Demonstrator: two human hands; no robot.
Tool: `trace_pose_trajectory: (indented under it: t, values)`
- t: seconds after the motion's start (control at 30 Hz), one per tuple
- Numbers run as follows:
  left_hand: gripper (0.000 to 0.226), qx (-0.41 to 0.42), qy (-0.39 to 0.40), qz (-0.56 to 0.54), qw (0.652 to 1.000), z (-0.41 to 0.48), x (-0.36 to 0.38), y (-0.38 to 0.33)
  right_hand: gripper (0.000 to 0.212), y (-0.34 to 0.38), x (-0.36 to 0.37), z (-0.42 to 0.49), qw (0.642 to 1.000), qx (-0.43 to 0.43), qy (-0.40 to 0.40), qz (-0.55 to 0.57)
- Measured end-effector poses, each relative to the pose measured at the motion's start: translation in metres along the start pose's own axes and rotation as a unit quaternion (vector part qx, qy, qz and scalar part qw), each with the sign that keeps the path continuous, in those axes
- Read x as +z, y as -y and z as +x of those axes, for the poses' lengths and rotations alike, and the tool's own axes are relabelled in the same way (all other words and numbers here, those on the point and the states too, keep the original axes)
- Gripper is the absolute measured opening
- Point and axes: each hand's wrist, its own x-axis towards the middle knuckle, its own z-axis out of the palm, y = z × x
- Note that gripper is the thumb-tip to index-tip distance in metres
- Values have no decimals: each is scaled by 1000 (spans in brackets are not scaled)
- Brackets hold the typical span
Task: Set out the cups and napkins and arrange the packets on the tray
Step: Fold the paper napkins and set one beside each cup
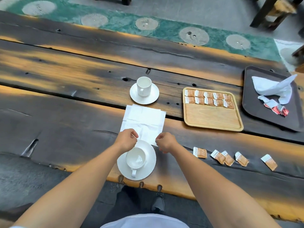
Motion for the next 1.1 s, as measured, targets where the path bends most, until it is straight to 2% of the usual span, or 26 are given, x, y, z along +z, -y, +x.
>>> trace_pose_trajectory:
  t: [0.2, 0.37, 0.5, 0.67, 0.8, 0.93, 1.1]
  values:
    - [18, -2, 35, 14, 999, 66, -23, 0, 24, 27, 1, 45, 998, 39, -46, -8]
    - [16, 4, 67, 56, 996, 117, -39, 4, 11, 43, 1, 82, 995, 65, -70, 5]
    - [16, 7, 68, 90, 994, 145, -44, 5, 9, 42, 0, 103, 992, 90, -85, 2]
    - [10, -19, 19, 79, 997, 175, -40, 9, 36, 32, -6, 128, 988, 101, -118, -25]
    - [25, -31, -65, 68, 995, 197, -36, 8, 51, 31, -13, 151, 979, 109, -173, -16]
    - [35, -41, -94, 63, 993, 211, -31, 3, 37, 27, -19, 167, 971, 110, -214, -16]
    - [31, -52, -108, 65, 991, 218, -27, -2, 27, 23, -23, 178, 968, 114, -223, -2]
